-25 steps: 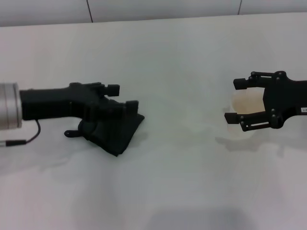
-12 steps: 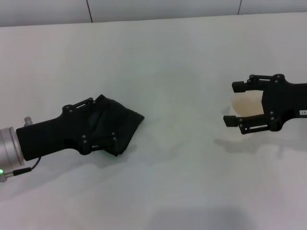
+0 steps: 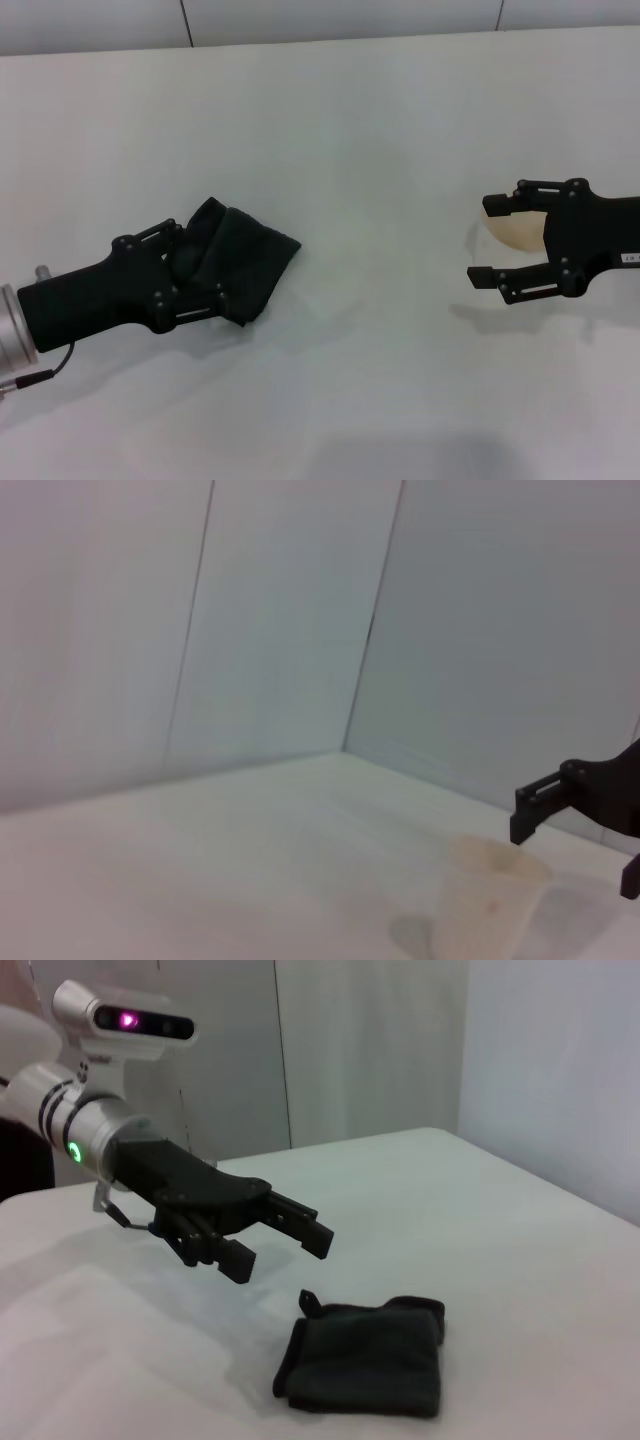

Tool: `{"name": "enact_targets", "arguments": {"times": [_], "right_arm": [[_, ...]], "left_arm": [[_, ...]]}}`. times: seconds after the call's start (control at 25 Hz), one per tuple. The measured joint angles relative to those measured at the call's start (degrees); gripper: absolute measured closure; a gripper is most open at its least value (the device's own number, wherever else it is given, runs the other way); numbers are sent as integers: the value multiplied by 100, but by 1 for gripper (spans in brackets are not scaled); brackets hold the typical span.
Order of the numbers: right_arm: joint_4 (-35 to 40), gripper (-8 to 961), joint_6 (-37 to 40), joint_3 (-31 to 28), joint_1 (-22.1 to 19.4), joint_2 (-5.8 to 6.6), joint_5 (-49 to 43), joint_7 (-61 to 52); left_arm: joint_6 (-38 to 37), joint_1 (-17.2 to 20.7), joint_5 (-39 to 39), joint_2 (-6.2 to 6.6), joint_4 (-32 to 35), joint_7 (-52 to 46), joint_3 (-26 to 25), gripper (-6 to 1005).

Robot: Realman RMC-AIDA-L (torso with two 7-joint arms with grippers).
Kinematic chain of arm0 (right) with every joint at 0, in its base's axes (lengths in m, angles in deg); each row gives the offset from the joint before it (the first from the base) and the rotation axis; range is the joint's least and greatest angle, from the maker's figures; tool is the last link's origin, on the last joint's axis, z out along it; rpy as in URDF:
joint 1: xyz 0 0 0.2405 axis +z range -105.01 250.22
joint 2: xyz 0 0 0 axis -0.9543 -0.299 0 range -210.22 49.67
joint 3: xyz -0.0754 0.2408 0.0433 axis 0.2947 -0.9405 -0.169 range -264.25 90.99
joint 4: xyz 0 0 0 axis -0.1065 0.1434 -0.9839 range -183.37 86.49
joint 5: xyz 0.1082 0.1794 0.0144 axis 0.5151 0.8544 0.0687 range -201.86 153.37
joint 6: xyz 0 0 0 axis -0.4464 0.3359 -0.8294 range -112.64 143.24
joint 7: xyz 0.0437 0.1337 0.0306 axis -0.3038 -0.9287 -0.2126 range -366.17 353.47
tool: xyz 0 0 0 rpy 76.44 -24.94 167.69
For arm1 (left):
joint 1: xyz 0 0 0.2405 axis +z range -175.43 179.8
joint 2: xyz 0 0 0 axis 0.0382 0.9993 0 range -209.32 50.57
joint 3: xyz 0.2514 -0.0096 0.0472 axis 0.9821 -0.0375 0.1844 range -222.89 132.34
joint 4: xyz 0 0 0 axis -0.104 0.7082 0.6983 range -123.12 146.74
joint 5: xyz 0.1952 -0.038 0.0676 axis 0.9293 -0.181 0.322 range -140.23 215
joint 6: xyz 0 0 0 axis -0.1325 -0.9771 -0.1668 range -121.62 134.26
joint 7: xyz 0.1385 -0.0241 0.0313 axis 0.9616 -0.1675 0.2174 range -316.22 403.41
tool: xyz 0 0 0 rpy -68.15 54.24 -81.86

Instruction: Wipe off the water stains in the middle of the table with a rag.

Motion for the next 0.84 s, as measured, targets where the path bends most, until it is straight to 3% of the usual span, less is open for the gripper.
{"name": "enact_targets", "arguments": {"times": [0.32,0.64,0.84], "right_arm": [[-252,79,-77,-8,-22,2,-9,213],[-259,79,-89,5,-36,2,27,268],[-262,79,-84,20,-31,2,33,270]], "left_arm": [[16,-98,371,104,46,-712,1,105],[-14,-106,385,117,50,-835,-5,105],[-18,-189,388,207,51,-1300,-2,105]]}}
